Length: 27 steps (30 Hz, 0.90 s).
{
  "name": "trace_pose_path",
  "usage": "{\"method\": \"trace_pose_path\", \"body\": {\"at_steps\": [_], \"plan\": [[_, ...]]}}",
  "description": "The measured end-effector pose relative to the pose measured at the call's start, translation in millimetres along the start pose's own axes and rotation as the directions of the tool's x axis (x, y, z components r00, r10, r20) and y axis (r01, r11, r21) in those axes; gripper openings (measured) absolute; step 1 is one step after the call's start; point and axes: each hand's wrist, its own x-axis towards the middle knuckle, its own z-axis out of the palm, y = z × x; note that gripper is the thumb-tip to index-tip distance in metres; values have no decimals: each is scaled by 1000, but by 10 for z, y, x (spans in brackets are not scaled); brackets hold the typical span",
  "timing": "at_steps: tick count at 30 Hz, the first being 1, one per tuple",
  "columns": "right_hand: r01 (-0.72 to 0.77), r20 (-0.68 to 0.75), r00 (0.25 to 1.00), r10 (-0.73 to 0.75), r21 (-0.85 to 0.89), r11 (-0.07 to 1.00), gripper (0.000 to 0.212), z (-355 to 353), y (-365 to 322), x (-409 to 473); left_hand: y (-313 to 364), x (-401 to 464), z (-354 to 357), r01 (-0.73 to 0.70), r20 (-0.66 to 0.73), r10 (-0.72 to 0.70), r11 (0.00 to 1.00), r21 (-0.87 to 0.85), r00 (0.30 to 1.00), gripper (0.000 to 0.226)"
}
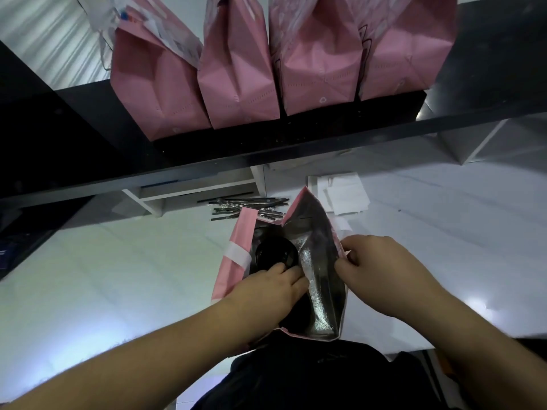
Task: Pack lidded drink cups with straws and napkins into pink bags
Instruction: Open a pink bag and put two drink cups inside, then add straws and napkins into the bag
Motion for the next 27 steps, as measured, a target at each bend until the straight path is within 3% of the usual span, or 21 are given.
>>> {"method": "trace_pose_path", "body": {"at_steps": [5, 10, 14, 15, 16, 18, 20, 22, 25, 27], "plan": [[-33, -5, 999, 33, -27, 999, 24, 20, -48, 32, -39, 25, 65, -52, -26, 51, 997, -52, 998, 41], [-63, -3, 998, 63, -80, 995, 28, 36, -156, 139, -94, 47, 72, -135, -87, 137, 990, 27, 987, 39], [-83, -33, 996, 80, -79, 993, 30, 63, -186, 203, -147, 50, -170, -115, 109, 117, 993, -28, 987, 53], [-92, -40, 995, 89, -87, 992, 30, 62, -180, 210, -175, 41, -277, -118, 96, 123, 992, -52, 988, 52], [-96, -49, 995, 92, -95, 991, 31, 56, -168, 211, -225, 23, -386, -141, 9, 142, 986, -85, 990, 45], [-106, -69, 993, 100, -100, 989, 33, 32, -134, 205, -382, -62, -618, -203, -308, 135, 958, -201, 942, 26], [-127, -81, 989, 120, -94, 987, 32, 19, -78, 195, -631, -178, -775, -202, -574, -17, 928, -314, 819, 14], [-164, -72, 985, 158, -93, 982, 30, 8, -8, 187, -958, -244, -747, -121, -686, -289, 867, -484, 668, 6], [-212, -52, 977, 208, -108, 971, 31, -21, 78, 183, -1507, -218, -335, 193, -470, -677, 663, -723, 565, 7], [-238, -47, 971, 234, -130, 962, 32, -35, 101, 180, -1804, -146, 66, 404, -291, -741, 600, -691, 605, 10]]}}
